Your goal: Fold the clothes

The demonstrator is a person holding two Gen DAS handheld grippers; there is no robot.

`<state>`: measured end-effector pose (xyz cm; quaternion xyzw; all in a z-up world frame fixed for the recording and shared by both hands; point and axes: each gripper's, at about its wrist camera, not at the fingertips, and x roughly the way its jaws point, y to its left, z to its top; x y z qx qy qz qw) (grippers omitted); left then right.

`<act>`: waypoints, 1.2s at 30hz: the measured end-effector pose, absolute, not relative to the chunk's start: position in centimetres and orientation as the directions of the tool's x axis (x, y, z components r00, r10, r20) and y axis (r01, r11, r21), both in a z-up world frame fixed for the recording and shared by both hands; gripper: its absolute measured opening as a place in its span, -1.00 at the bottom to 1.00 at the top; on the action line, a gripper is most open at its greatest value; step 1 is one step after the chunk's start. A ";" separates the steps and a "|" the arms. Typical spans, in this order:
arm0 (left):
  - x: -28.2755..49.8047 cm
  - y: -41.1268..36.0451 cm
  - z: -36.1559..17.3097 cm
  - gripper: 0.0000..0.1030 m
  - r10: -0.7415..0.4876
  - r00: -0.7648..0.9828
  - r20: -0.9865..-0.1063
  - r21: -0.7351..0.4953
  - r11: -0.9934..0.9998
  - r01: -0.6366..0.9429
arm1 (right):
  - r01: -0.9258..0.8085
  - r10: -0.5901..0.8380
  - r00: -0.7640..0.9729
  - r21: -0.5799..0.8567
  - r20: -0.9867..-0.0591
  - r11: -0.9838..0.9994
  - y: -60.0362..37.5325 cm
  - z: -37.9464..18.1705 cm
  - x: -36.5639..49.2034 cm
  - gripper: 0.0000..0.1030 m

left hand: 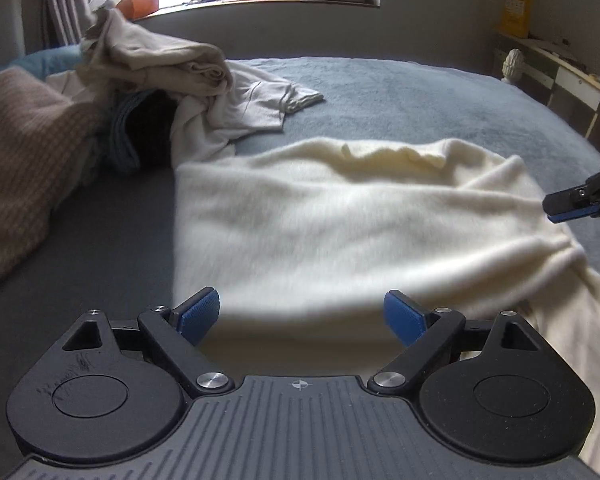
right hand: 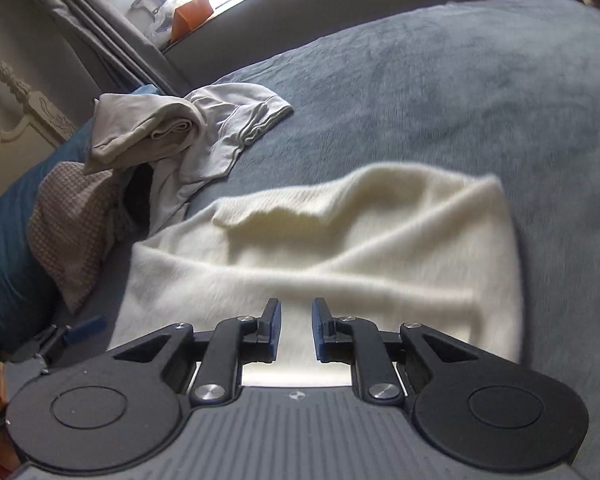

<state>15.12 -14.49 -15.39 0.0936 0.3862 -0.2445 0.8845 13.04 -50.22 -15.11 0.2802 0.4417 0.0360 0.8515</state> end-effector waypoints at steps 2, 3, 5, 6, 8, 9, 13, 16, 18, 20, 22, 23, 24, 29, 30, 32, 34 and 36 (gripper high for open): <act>12.2 -12.0 -15.5 0.77 -0.329 0.574 -0.750 -0.051 0.894 0.446 | 0.228 0.336 0.603 0.560 -0.723 0.797 -49.8 -15.5 9.5 -0.61; 10.8 -10.7 -15.6 0.77 -0.312 0.564 -0.765 -0.069 0.910 0.409 | 0.264 0.342 0.598 0.581 -0.725 0.770 -49.7 -15.9 7.6 -0.60; 8.6 -8.8 -16.1 0.78 -0.267 0.529 -0.805 -0.087 0.937 0.339 | 0.343 0.346 0.591 0.616 -0.728 0.709 -49.4 -16.9 4.1 -0.60; 7.5 -8.1 -16.3 0.77 -0.245 0.518 -0.819 -0.082 0.945 0.318 | 0.378 0.346 0.594 0.632 -0.726 0.677 -49.3 -17.3 2.4 -0.59; 5.7 -7.6 -16.5 0.77 -0.206 0.513 -0.833 -0.047 0.951 0.305 | 0.444 0.344 0.600 0.658 -0.722 0.608 -49.0 -18.2 -0.9 -0.59; 4.8 -7.6 -16.5 0.77 -0.187 0.512 -0.838 -0.025 0.952 0.306 | 0.476 0.342 0.603 0.669 -0.720 0.571 -48.9 -18.6 -2.5 -0.59; 1.7 -8.6 -16.2 0.77 -0.152 0.519 -0.841 0.050 0.934 0.354 | 0.545 0.275 0.542 0.581 -0.794 0.605 -46.4 -19.5 -6.5 -0.59; -0.2 -9.9 -16.5 0.82 -0.141 0.527 -0.838 0.097 0.912 0.399 | 0.553 0.218 0.475 0.482 -0.852 0.679 -44.0 -20.0 -8.3 -0.59; -1.6 -11.0 -17.4 0.82 -0.118 0.539 -0.834 0.144 0.896 0.420 | 0.547 0.203 0.458 0.454 -0.866 0.704 -42.4 -20.2 -9.1 -0.59; -2.6 -11.6 -18.1 0.82 -0.085 0.544 -0.835 0.185 0.887 0.423 | 0.532 0.180 0.449 0.424 -0.875 0.732 -40.9 -20.4 -9.6 -0.59; -2.6 -11.8 -18.2 0.82 -0.057 0.542 -0.839 0.208 0.886 0.416 | 0.498 0.136 0.444 0.371 -0.885 0.784 -39.4 -20.4 -9.8 -0.59; -2.5 -11.6 -18.1 0.83 -0.057 0.545 -0.836 0.201 0.893 0.402 | 0.478 0.114 0.442 0.341 -0.890 0.810 -38.7 -20.4 -9.9 -0.59; -2.3 -11.2 -18.1 0.85 -0.060 0.535 -0.843 0.184 0.902 0.392 | 0.456 0.093 0.439 0.310 -0.894 0.834 -38.1 -20.4 -10.0 -0.59; -1.4 -9.2 -18.6 0.85 -0.030 0.444 -0.896 0.113 0.949 0.293 | 0.407 0.068 0.425 0.258 -0.902 0.876 -37.4 -19.9 -10.0 -0.60; -1.5 -8.9 -18.5 0.85 -0.026 0.434 -0.900 0.107 0.954 0.279 | 0.404 0.069 0.425 0.257 -0.903 0.878 -37.5 -20.1 -10.1 -0.60; -1.7 -8.7 -18.4 0.85 -0.020 0.421 -0.907 0.102 0.959 0.264 | 0.402 0.062 0.430 0.252 -0.901 0.880 -37.5 -20.1 -10.1 -0.60; -2.0 -8.9 -18.4 0.85 -0.015 0.401 -0.916 0.108 0.953 0.284 | 0.401 0.054 0.436 0.247 -0.898 0.882 -37.6 -20.0 -10.2 -0.60; -2.3 -9.4 -18.4 0.85 -0.010 0.378 -0.926 0.113 0.946 0.304 | 0.410 -0.012 0.443 0.191 -0.897 0.892 -37.8 -19.6 -10.3 -0.60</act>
